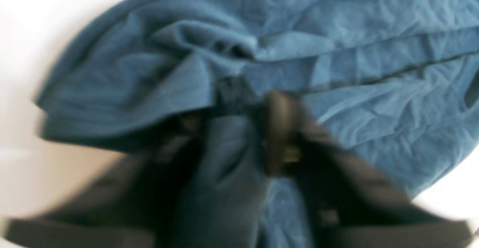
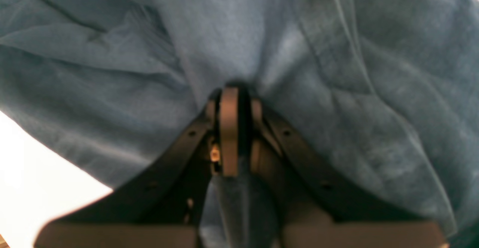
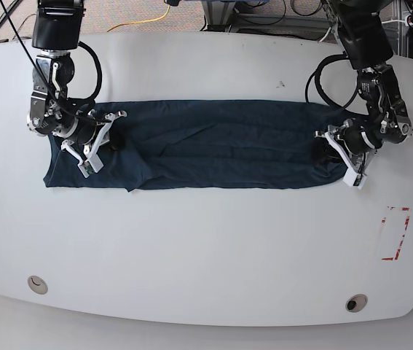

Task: Layout the t-shirt on the table in an organized manner, then fold the t-shirt properly
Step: 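Move the left gripper to the strip's other end and grasp it, then drag the held end with the left gripper toward the right gripper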

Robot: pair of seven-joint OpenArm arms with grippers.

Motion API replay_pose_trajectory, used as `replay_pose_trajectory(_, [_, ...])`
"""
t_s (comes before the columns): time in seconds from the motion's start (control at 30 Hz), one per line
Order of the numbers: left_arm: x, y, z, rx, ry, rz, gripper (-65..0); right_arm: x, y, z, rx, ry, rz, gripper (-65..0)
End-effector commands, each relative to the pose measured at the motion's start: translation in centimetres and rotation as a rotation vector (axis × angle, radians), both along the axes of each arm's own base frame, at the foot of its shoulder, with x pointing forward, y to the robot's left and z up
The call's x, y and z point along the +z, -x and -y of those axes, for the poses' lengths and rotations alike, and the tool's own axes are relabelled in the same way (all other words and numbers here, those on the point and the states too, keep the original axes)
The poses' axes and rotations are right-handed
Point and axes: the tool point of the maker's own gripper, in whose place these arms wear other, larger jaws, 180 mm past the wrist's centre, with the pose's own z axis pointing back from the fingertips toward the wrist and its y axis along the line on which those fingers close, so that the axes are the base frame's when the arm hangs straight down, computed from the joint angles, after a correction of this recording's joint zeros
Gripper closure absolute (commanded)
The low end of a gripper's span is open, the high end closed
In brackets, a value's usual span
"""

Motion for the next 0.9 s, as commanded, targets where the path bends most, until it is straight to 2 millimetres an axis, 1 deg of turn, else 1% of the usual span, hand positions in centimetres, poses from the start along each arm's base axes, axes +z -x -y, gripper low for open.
replay_pose_trajectory(0.0, [-0.5, 0.5, -0.8, -0.007, -0.047, -0.036, 0.0, -0.5, 0.6, 0.9, 0.009, 0.049, -0.034, -4.0])
replay_pose_trajectory(0.1, [-0.5, 0.5, -0.9, -0.005, -0.047, -0.032, 0.0, -0.5, 0.6, 0.9, 0.009, 0.049, -0.034, -4.0])
replay_pose_trajectory(0.13, [-0.3, 0.4, -0.9, -0.006, -0.049, -0.026, -1.3, -0.4, 0.6, 0.9, 0.008, 0.049, -0.034, -4.0])
replay_pose_trajectory(0.23, [0.8, -0.1, -1.1, -0.010, -0.072, 0.010, 0.0, -0.5, 0.6, 0.9, 0.008, 0.048, -0.035, -4.0])
replay_pose_trajectory(0.33, [2.5, -0.7, -1.3, -0.017, -0.102, 0.063, 0.0, -0.5, 0.6, 0.9, 0.008, 0.048, -0.035, -4.0])
replay_pose_trajectory(0.37, [3.5, -0.8, -1.8, -0.027, -0.136, 0.089, 0.0, -0.5, 0.6, 0.9, 0.008, 0.048, -0.035, -4.0])
replay_pose_trajectory(0.47, [5.3, -0.6, -2.7, -0.048, -0.210, 0.109, 0.0, -0.5, 0.6, 0.9, 0.008, 0.048, -0.035, -4.0])
replay_pose_trajectory(0.67, [8.4, -0.3, -3.1, -0.083, -0.321, 0.136, 0.0, -0.4, 0.6, 0.9, 0.008, 0.048, -0.034, -4.0])
replay_pose_trajectory(0.8, [10.0, -0.3, -2.7, -0.101, -0.365, 0.161, 0.0, -0.4, 0.5, 0.9, 0.007, 0.048, -0.032, -4.0])
replay_pose_trajectory(0.87, [10.4, -0.1, -1.9, -0.136, -0.390, 0.161, 0.0, -0.3, 0.4, 0.9, 0.007, 0.048, -0.030, -4.0])
